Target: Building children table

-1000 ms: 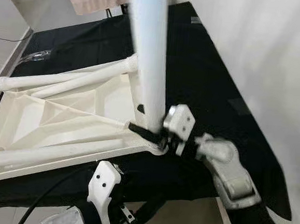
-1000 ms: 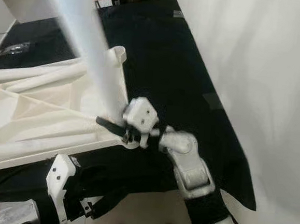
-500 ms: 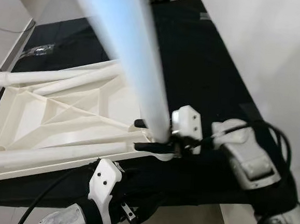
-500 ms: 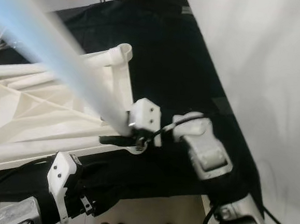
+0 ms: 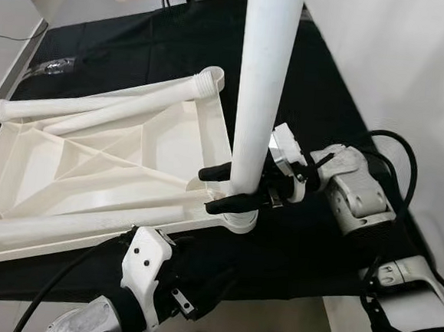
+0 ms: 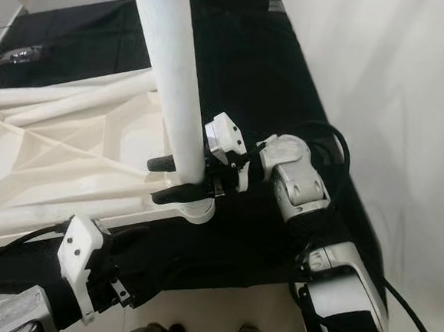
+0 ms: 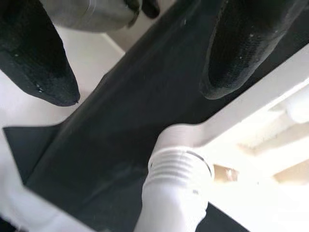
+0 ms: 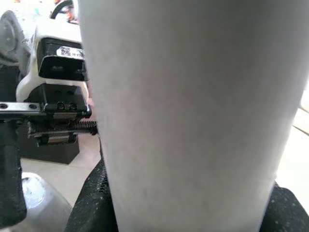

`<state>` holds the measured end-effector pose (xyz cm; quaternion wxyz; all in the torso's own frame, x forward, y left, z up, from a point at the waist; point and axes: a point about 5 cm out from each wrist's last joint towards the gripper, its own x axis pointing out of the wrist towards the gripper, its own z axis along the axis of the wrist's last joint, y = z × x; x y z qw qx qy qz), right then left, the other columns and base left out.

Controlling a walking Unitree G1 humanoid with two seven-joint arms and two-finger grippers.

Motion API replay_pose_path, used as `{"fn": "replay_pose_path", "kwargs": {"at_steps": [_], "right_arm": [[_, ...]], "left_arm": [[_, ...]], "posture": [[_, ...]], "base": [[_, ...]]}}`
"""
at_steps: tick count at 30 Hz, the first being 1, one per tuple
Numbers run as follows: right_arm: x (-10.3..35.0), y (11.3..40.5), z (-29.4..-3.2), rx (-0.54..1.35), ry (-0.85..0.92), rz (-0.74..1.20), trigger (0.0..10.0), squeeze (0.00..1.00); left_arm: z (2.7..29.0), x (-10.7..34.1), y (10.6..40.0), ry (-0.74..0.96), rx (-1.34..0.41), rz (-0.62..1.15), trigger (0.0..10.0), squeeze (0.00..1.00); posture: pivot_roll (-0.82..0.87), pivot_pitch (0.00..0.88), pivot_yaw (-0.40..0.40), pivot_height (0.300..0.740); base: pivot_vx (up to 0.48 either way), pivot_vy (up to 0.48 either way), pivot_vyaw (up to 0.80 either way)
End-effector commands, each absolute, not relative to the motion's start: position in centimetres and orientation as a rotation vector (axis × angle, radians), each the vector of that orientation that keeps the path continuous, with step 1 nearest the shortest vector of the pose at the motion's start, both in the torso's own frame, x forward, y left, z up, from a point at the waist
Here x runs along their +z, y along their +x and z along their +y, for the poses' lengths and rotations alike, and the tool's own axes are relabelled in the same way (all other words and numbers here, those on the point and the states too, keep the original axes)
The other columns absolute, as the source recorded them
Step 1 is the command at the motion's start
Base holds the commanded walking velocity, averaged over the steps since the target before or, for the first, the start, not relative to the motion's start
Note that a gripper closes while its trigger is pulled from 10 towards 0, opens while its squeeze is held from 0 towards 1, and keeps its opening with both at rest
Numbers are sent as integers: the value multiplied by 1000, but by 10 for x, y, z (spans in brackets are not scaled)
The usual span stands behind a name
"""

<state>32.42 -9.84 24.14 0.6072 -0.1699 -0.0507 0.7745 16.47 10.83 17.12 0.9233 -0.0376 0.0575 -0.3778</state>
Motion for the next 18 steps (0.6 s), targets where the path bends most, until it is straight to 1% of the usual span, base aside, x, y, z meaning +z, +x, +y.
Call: {"fn": "replay_pose_path", "kwargs": {"at_steps": [1, 8, 15, 16, 17, 18], "right_arm": [[205, 321, -93, 1877, -375, 69, 10000, 0], [207, 329, -89, 1900, -491, 163, 10000, 0], [208, 333, -88, 1894, -490, 197, 10000, 0], [212, 337, -86, 1874, -465, 201, 10000, 0], [216, 341, -83, 1856, -393, 196, 10000, 0], [216, 341, -83, 1856, -393, 196, 10000, 0]], "left_arm": [[114, 170, 162, -32, -755, 142, 10000, 0], [116, 173, 160, 3, -743, 137, 10000, 0], [116, 173, 161, 6, -742, 137, 10000, 0], [115, 173, 161, 4, -740, 136, 10000, 0], [115, 173, 161, 1, -738, 136, 10000, 0], [115, 173, 161, 1, -738, 136, 10000, 0]], "posture": [[100, 305, 146, 740], [108, 319, 156, 740], [106, 320, 155, 740], [103, 323, 153, 740], [100, 325, 151, 740], [100, 325, 151, 740]], "base": [[0, 0, 0], [0, 0, 0], [0, 0, 0], [0, 0, 0], [0, 0, 0], [0, 0, 0]]}}
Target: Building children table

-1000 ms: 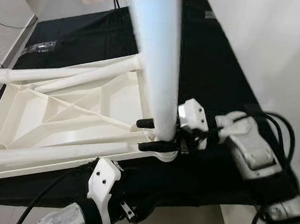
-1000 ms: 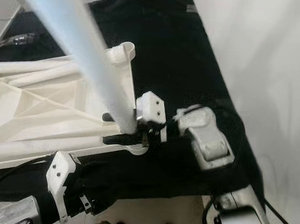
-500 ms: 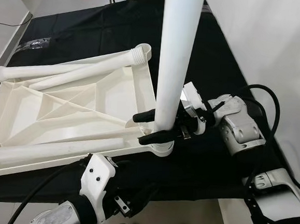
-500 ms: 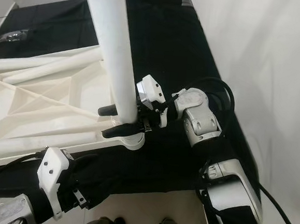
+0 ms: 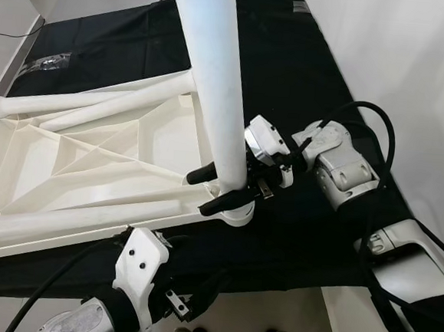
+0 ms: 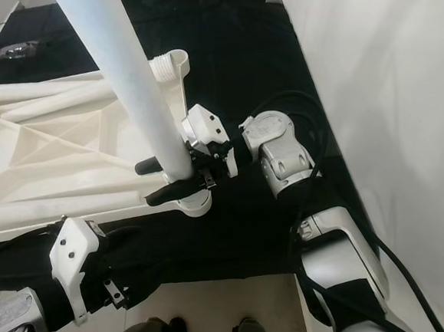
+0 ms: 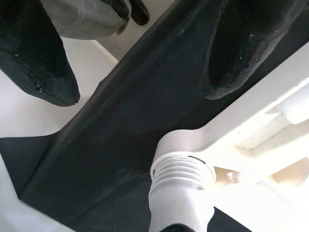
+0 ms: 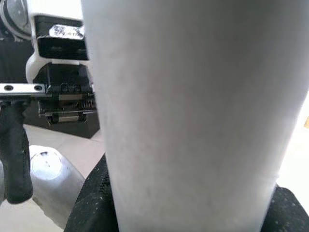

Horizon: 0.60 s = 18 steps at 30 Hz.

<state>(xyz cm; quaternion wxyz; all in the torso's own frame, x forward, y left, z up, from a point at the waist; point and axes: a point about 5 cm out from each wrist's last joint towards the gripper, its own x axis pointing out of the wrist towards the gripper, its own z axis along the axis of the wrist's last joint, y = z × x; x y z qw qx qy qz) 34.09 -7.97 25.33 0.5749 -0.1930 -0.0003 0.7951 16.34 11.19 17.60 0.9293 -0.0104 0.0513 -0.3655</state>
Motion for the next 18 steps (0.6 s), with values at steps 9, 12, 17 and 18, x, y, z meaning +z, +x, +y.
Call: {"fn": "replay_pose_path", "kwargs": {"at_steps": [9, 12, 17, 18], "right_arm": [[215, 353, -82, 1739, -128, 193, 10000, 0], [209, 350, -86, 1731, -121, 163, 10000, 0], [204, 344, -90, 1740, -150, 112, 10000, 0], [201, 341, -93, 1748, -172, 86, 10000, 0]], "left_arm": [[112, 173, 160, -15, -732, 135, 10000, 0], [111, 173, 161, -20, -732, 134, 10000, 0], [110, 173, 161, -23, -734, 133, 10000, 0], [110, 173, 161, -23, -735, 134, 10000, 0]], "posture": [[89, 331, 139, 740], [81, 330, 137, 740], [78, 328, 137, 740], [77, 326, 139, 740]], "base": [[0, 0, 0], [0, 0, 0], [0, 0, 0], [0, 0, 0]]}}
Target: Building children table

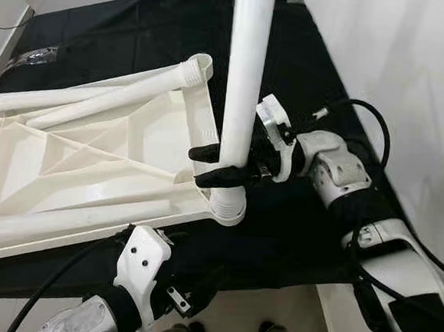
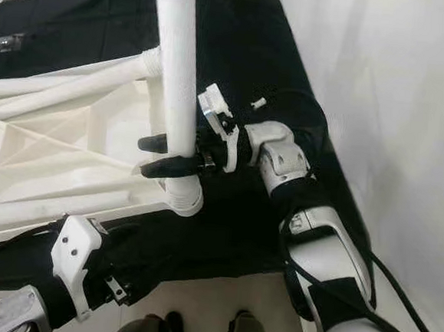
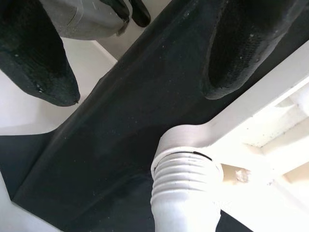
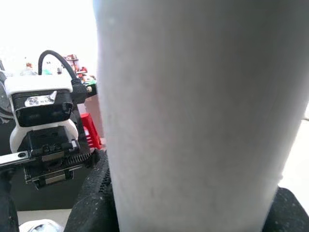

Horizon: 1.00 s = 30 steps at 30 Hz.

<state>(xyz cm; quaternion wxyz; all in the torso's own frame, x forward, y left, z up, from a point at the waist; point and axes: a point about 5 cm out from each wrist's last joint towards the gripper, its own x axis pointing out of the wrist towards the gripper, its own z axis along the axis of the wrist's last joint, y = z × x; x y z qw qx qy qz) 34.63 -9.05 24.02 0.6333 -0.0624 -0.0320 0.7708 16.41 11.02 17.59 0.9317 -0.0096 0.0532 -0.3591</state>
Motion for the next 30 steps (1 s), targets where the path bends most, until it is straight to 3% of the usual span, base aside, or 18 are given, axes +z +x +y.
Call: {"fn": "replay_pose_path", "kwargs": {"at_steps": [1, 10, 13, 25, 30], "right_arm": [[201, 341, -93, 1748, -172, 86, 10000, 0], [188, 328, -102, 1750, -389, 90, 10000, 0], [186, 321, -106, 1802, -455, 176, 10000, 0], [188, 314, -108, 1845, -611, 285, 10000, 0], [196, 321, -101, 1791, -548, 319, 10000, 0]], "left_arm": [[110, 173, 161, -23, -735, 134, 10000, 0], [110, 171, 162, -15, -744, 138, 10000, 0], [110, 170, 163, -12, -747, 141, 10000, 0], [109, 169, 164, -13, -753, 142, 10000, 0], [108, 169, 164, -18, -753, 139, 10000, 0]], "posture": [[77, 326, 139, 740], [69, 314, 145, 740], [60, 300, 145, 740], [53, 298, 141, 740], [53, 303, 136, 740]], "base": [[0, 0, 0], [0, 0, 0], [0, 0, 0], [0, 0, 0], [0, 0, 0]]}}
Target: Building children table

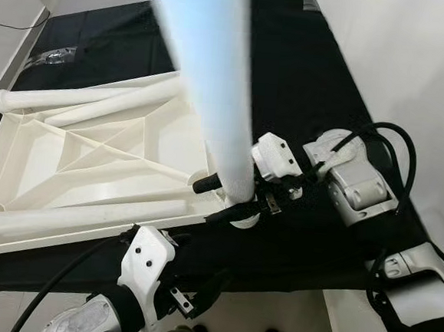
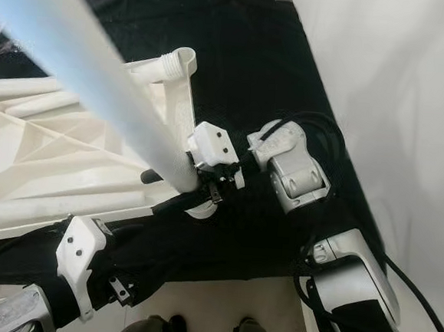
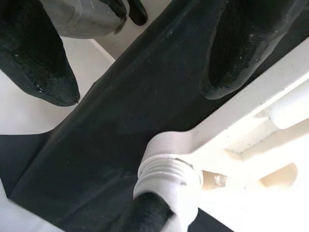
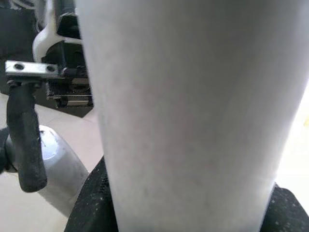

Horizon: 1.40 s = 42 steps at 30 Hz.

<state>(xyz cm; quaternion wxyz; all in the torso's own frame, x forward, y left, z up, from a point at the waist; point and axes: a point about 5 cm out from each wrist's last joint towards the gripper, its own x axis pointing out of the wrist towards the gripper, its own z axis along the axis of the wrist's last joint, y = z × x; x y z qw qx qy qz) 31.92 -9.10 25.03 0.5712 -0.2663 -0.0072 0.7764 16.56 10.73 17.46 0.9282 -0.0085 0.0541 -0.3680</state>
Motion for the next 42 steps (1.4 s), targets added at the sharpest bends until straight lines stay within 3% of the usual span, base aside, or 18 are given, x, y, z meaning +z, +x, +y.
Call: {"fn": "replay_pose_path", "kwargs": {"at_steps": [1, 10, 14, 22, 27, 34, 42], "right_arm": [[196, 321, -101, 1791, -548, 319, 10000, 0], [199, 327, -101, 1720, -446, 365, 10000, 0], [189, 333, -101, 1594, -285, 430, 10000, 0], [176, 334, -99, 1505, -221, 438, 10000, 0], [175, 330, -101, 1472, -162, 329, 10000, 0], [176, 309, -106, 1588, -230, 150, 10000, 0], [172, 297, -105, 1698, -400, 156, 10000, 0]], "left_arm": [[108, 169, 164, -18, -753, 139, 10000, 0], [108, 169, 164, -22, -751, 137, 10000, 0], [108, 170, 164, -26, -752, 135, 10000, 0], [108, 170, 164, -26, -752, 136, 10000, 0], [108, 170, 165, -25, -753, 137, 10000, 0], [109, 170, 166, -21, -758, 138, 10000, 0], [109, 169, 166, -18, -757, 137, 10000, 0]], "posture": [[53, 303, 136, 740], [48, 309, 133, 740], [45, 314, 134, 740], [48, 318, 139, 740], [43, 317, 140, 740], [39, 313, 145, 740], [41, 311, 144, 740]], "base": [[0, 0, 0], [0, 0, 0], [0, 0, 0], [0, 0, 0], [0, 0, 0], [0, 0, 0], [0, 0, 0]]}}
